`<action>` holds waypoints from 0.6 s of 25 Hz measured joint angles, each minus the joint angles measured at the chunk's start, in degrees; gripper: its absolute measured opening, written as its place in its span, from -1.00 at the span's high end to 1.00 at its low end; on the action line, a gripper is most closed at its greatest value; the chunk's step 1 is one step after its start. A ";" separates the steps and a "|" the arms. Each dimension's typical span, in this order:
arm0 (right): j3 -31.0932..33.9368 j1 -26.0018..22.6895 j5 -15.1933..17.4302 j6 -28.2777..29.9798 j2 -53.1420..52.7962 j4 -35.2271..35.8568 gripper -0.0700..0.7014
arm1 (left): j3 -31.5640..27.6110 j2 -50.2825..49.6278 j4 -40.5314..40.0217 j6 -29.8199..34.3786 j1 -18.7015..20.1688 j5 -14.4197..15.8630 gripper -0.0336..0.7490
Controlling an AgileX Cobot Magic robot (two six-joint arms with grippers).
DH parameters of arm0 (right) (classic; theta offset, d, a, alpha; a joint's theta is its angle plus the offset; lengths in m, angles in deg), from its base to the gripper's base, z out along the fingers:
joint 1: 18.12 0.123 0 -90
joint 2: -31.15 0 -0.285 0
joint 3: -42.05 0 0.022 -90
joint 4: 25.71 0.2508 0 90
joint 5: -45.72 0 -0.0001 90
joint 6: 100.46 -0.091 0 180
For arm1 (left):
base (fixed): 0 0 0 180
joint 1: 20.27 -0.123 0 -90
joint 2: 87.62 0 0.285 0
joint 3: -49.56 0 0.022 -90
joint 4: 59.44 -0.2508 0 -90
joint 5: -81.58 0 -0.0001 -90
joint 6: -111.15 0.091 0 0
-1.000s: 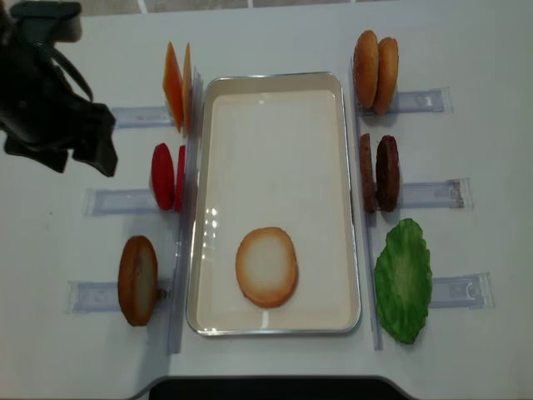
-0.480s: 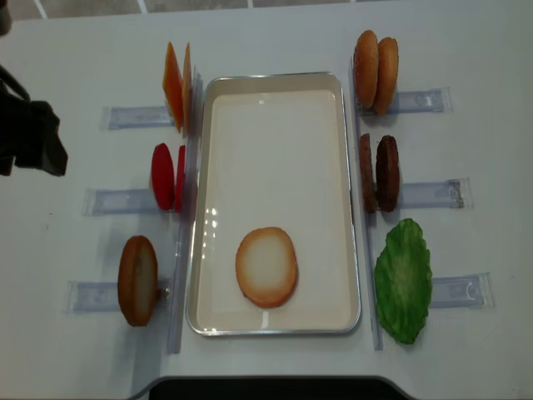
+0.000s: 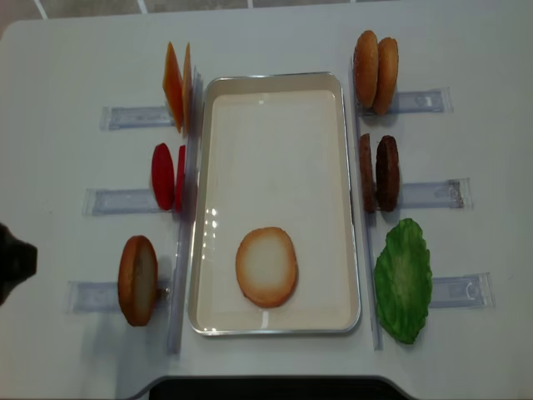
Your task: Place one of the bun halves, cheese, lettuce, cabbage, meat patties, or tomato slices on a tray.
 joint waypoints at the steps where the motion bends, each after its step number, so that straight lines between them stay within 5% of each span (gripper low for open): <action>1: 0.00 0.00 0.00 0.00 0.00 0.00 -0.39 | -0.97 2.51 0.37 0.00 0.00 0.04 -0.52; 15: 0.00 0.00 0.00 0.00 0.00 0.00 -0.39 | -15.13 33.67 -0.83 3.25 0.00 -1.20 -0.52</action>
